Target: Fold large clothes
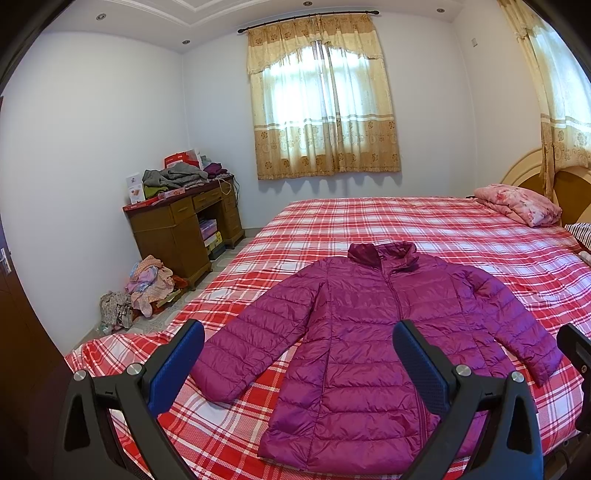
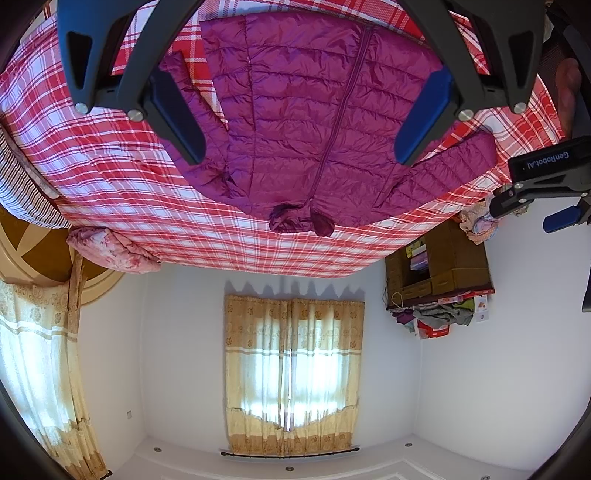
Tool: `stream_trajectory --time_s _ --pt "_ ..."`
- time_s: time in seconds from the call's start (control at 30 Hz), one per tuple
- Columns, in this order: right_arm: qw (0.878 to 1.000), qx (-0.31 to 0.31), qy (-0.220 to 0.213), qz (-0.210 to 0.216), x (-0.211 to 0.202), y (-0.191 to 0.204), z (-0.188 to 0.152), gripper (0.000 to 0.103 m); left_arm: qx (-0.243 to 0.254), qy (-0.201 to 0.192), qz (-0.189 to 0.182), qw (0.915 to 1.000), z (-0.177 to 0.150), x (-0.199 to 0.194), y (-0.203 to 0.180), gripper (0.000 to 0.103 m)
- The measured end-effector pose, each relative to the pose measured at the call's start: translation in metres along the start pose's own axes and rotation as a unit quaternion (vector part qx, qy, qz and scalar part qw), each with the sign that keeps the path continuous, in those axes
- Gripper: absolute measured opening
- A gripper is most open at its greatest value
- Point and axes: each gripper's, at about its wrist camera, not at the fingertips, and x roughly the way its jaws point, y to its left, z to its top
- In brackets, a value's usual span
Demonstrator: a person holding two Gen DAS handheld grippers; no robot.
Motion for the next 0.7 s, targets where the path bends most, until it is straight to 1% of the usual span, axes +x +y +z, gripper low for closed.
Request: stream_trajectory --time_s 0.37,0.7 --pt "1.0 0.0 0.001 0.0 0.0006 -0.0017 0.0 0.103 -0.001 0.001 0.0 1.0 -0.0008 0.0009 0.0012 0.102" --pt "1.0 0.0 0.005 0.002 0.0024 0.0058 -0.0049 0.103 -0.001 0.005 0.002 1.0 -0.0022 0.0052 0.0 0.102"
